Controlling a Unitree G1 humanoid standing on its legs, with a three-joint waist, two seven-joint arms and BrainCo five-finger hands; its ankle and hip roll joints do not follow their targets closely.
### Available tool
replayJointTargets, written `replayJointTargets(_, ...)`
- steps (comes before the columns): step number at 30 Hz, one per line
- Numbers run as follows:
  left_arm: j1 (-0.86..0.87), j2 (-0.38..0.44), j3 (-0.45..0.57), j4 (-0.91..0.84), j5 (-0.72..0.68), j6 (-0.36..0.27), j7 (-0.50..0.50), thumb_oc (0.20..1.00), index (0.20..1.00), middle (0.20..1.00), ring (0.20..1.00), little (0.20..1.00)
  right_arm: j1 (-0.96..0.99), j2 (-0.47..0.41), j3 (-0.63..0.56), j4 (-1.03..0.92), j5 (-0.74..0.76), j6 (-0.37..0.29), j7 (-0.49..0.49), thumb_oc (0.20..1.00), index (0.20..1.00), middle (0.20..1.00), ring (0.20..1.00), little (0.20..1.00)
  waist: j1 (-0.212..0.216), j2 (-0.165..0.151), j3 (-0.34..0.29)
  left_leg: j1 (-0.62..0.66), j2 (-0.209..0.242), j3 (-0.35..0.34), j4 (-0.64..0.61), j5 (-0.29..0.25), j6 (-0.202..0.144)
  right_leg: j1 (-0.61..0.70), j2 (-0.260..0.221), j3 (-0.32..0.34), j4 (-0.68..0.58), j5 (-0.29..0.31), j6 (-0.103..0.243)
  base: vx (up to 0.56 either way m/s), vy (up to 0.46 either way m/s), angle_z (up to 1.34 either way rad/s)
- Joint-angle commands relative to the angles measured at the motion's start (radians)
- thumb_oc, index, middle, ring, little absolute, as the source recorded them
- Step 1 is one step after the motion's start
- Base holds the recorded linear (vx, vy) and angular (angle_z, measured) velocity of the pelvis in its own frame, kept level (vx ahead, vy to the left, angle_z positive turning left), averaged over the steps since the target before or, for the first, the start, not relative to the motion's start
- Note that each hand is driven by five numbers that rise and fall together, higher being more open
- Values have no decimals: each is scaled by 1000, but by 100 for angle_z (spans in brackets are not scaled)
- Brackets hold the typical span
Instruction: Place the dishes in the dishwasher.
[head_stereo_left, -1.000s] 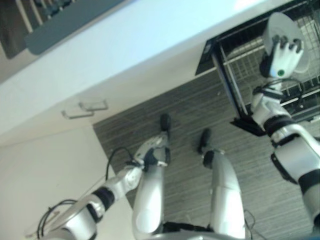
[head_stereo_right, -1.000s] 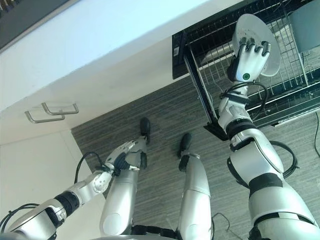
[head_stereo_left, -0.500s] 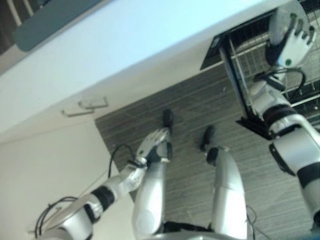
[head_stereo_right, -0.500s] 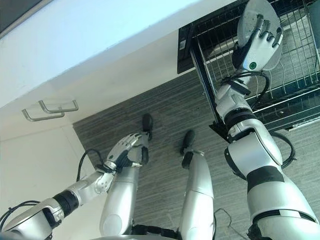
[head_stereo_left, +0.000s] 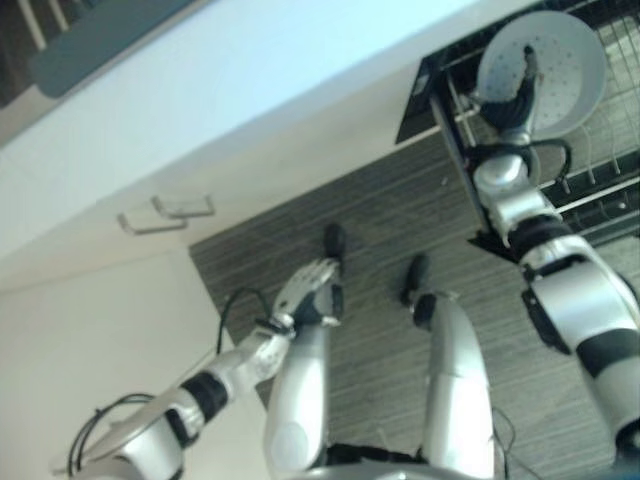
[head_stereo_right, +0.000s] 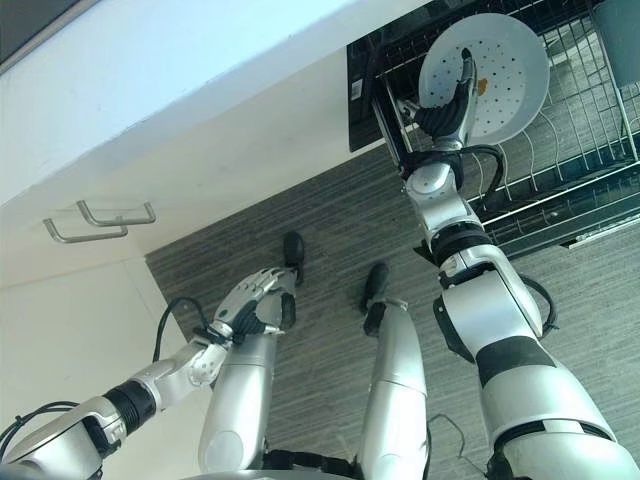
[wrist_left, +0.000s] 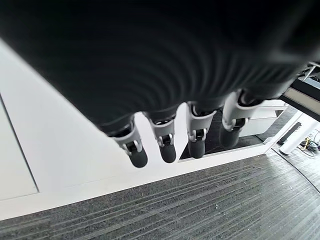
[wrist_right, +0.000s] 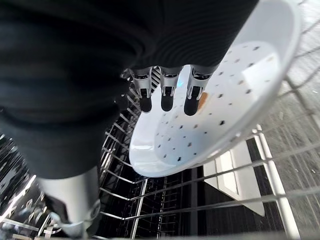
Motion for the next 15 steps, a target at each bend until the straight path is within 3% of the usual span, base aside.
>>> replayJointTargets(1, 107, -47, -34, -43, -30, -15, 4, 1000, 1000, 1000, 1000, 1000, 8, -55, -3, -37, 62, -119, -20, 1000, 1000, 1000, 1000, 1000, 6, 74, -32, 43, 19, -13, 27, -147, -13, 35, 25, -2, 10, -50, 31, 0, 0, 0)
replayJointTargets(5, 114, -69, -26, -25, -48, 1, -1, 1000, 1000, 1000, 1000, 1000, 30, -34, -79, -112, 69, -243, -147, 1000, 1000, 1000, 1000, 1000, -9, 77, -32, 84, 19, -1, 0, -138, -17, 68, 37, 8, -11, -48, 32, -21, 40, -5)
replayJointTargets(9, 139, -94, 4, 12, -27, 4, 7, 1000, 1000, 1000, 1000, 1000, 103, -32, -153, -229, 52, -318, -215, 1000, 1000, 1000, 1000, 1000, -33, 70, -32, 162, 28, 20, -38, -130, -21, 135, 41, 22, -49, -44, 34, -16, 24, -5)
replayJointTargets(13, 151, -95, 24, 41, -6, 13, -20, 1000, 1000, 1000, 1000, 1000, 193, -25, -206, -341, 101, -343, -228, 1000, 1000, 1000, 1000, 1000, -61, 53, -32, 261, 39, 39, -72, -125, -26, 220, 42, 32, -77, -44, 37, -23, -3, -11)
replayJointTargets(15, 162, -105, 52, 72, -30, -1, -53, 1000, 1000, 1000, 1000, 1000, 276, -23, -233, -423, 104, -319, -210, 1000, 1000, 1000, 1000, 1000, -84, 41, -32, 351, 46, 61, -108, -121, -29, 300, 42, 38, -110, -43, 40, -17, -22, -9)
